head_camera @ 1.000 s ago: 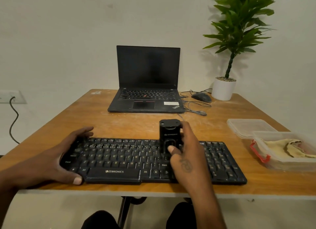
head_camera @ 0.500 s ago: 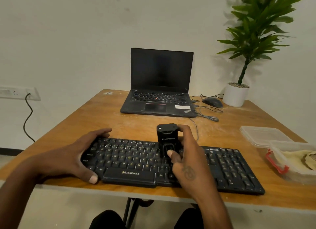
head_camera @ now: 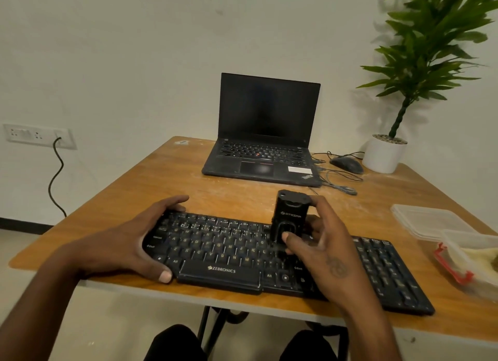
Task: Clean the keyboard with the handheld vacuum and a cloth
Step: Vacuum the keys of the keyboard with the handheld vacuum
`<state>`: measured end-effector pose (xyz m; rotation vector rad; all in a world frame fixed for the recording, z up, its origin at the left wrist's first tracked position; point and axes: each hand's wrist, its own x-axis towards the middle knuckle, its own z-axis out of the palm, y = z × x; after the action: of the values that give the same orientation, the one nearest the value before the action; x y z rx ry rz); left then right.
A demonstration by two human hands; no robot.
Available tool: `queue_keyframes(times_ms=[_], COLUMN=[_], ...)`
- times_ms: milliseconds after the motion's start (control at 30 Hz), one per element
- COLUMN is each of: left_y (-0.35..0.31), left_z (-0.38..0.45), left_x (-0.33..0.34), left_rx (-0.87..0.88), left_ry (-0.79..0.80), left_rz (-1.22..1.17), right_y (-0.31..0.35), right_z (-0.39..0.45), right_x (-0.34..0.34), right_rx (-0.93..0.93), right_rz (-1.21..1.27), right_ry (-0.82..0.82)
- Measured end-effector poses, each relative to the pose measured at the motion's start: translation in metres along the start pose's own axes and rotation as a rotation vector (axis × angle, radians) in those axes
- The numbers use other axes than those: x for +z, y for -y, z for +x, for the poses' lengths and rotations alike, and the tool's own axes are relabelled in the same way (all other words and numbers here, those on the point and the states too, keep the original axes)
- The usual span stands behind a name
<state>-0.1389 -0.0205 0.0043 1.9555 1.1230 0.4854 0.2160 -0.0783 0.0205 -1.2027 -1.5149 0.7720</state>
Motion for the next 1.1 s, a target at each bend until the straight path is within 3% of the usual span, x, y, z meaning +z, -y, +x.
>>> queue_keyframes(times_ms=[200,500,867,1100], left_y=[0.0,0.005,0.005,0.007], left_z=[-0.001,0.001,0.0,0.001], left_x=[-0.001,-0.001,-0.002,-0.001], left_rx=[0.001,0.008,0.018,0.026], left_ry=[0.006,0.005,0.01,0.001], left_rz=[0.018,-0.003,0.009,0.004], right_y=[0.014,-0.003,0.017,0.013], right_z=[0.015,0.003,0.027,0.009], right_x=[0.038,-0.007,0.064,0.024], right_rx=[-0.003,0.07,0.034,0.075], right_rz=[0.047,0.183,0.168,0.206], right_ry=[0.117,-0.014,0.157,0.06])
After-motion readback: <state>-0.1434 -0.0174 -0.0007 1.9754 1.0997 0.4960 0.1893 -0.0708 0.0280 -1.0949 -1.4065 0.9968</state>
